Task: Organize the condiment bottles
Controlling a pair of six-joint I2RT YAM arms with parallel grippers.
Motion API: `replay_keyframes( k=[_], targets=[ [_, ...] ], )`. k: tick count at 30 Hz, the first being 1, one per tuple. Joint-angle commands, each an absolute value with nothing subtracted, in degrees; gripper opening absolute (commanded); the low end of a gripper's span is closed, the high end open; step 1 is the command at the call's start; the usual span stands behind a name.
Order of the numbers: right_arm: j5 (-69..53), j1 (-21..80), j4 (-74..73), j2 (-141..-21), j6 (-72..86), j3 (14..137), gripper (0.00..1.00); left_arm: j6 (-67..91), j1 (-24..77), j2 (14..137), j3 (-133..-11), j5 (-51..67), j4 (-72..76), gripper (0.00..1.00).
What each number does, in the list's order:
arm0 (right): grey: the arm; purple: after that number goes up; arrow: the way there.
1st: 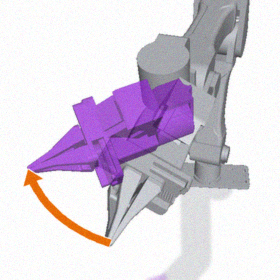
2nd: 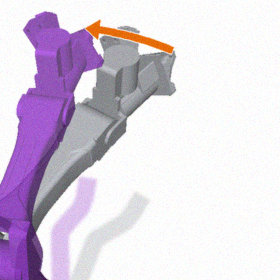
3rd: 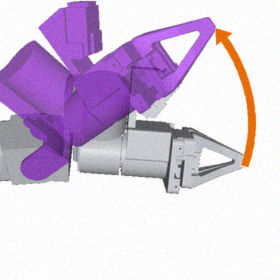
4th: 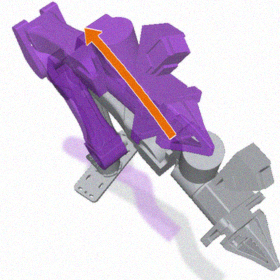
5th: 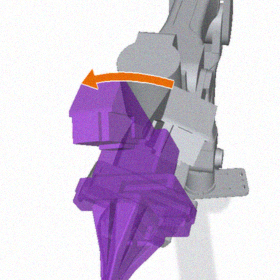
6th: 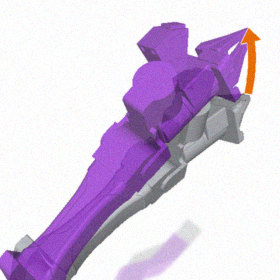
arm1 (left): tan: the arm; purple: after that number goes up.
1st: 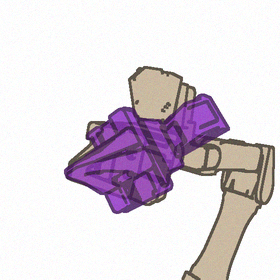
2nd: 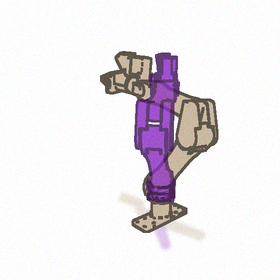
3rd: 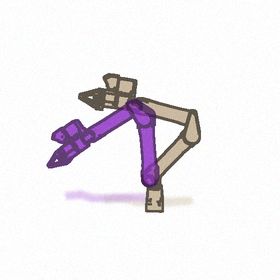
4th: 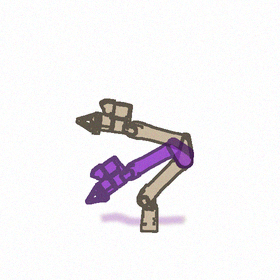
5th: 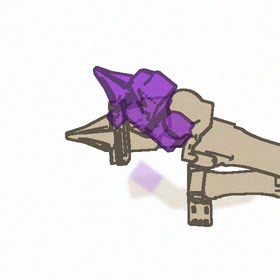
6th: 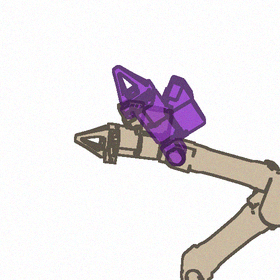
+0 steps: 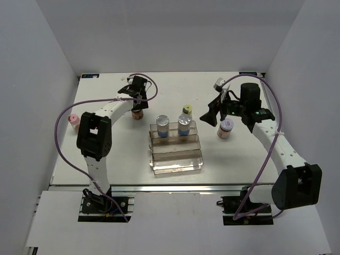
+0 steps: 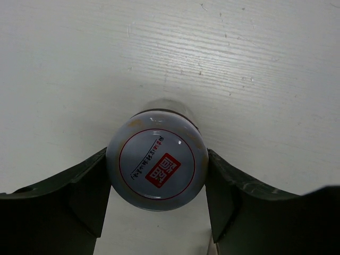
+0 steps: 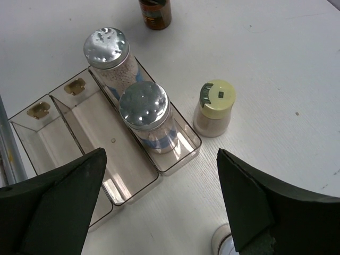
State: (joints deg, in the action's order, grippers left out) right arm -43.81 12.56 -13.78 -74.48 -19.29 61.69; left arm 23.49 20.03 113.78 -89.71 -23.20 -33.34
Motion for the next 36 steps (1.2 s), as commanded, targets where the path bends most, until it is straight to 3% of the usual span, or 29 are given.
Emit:
replay_keyframes(
  k=[1, 4, 7, 8, 9, 13, 20, 26, 36],
  targets=[
    [-43.3, 11.4, -14.9, -72.5, -19.2, 61.9, 0.89, 24.2, 19.9, 106.3, -88.6, -20.3, -33.3, 0.08],
    [-41.1, 10.5, -13.2, -71.2, -18.3, 61.2, 0.82, 23.2, 20.0, 99.7, -86.6, -16.9, -34.3, 0.00],
    [-39.6, 9.4, -11.4, -70.6, -16.0, 59.9, 0.34, 21.9, 21.0, 91.5, -83.0, -13.5, -35.5, 0.00],
    [-38.9, 9.1, -11.3, -70.7, -15.5, 59.6, 0.07, 21.4, 21.3, 89.5, -82.0, -12.1, -35.9, 0.00],
    [-38.8, 9.1, -11.3, -70.7, -15.1, 59.6, 0.00, 21.4, 21.8, 87.5, -81.1, -11.7, -36.9, 0.00],
    [-37.8, 8.9, -11.0, -71.5, -14.3, 59.6, 0.00, 20.8, 22.0, 77.9, -77.3, -5.1, -38.8, 0.00],
    [-33.5, 8.8, -11.4, -73.4, -13.7, 61.5, 0.00, 18.5, 24.6, 76.9, -76.6, 14.1, -42.9, 0.00],
    [-31.9, 7.6, -12.0, -72.8, -14.2, 61.5, 0.15, 17.2, 28.4, 77.9, -78.2, 14.9, -47.6, 0.00],
    [-32.0, 5.7, -12.4, -71.0, -14.6, 59.2, 0.16, 16.9, 30.1, 77.3, -75.8, 14.2, -48.3, 0.00]
  ],
)
